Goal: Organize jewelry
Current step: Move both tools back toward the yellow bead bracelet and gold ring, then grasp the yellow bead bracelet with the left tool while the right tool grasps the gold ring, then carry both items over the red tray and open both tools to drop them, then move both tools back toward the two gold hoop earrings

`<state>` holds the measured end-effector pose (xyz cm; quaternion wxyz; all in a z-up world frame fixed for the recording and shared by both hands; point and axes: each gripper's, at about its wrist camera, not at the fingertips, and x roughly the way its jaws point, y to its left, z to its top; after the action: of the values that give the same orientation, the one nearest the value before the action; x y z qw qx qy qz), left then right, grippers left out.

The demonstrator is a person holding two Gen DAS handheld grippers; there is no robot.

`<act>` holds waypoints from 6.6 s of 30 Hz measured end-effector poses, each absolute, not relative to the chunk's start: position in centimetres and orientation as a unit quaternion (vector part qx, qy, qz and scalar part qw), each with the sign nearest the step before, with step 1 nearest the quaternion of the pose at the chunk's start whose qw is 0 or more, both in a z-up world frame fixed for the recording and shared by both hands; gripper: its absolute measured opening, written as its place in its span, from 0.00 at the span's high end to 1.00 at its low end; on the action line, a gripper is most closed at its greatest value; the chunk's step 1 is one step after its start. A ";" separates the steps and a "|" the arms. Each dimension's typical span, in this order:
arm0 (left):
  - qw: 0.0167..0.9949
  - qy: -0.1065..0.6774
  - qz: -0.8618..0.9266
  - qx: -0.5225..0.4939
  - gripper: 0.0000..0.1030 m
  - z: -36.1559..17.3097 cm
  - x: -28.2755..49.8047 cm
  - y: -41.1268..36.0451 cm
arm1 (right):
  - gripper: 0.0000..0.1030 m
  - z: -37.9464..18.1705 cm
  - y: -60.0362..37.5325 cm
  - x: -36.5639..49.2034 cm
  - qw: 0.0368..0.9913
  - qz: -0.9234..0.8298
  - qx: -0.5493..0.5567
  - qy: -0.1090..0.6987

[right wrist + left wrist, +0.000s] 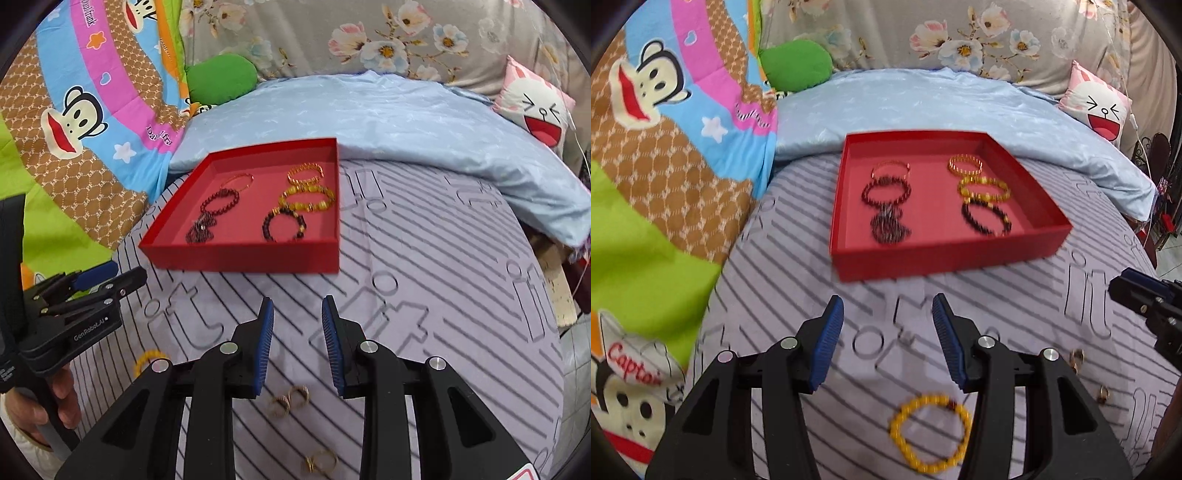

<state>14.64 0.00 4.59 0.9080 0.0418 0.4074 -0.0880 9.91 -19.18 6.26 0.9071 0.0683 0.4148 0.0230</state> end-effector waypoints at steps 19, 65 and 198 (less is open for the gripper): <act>0.898 0.437 -0.051 0.009 0.44 -0.8 7.8 1.3 | 0.66 0.8 -20.3 2.4 0.885 -0.003 0.091 0.456; 0.889 0.445 -0.110 -0.004 0.93 -0.5 8.2 0.2 | 0.79 0.4 -18.0 2.8 0.889 0.021 0.065 0.452; 0.882 0.432 -0.184 0.028 0.49 2.4 8.0 -8.4 | 0.76 1.2 -22.1 5.3 0.888 -0.003 0.079 0.453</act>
<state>8.02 -8.37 2.41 0.8824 0.0281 0.4321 -0.1841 5.26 -22.14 1.21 0.8878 0.0791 0.4534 -0.0029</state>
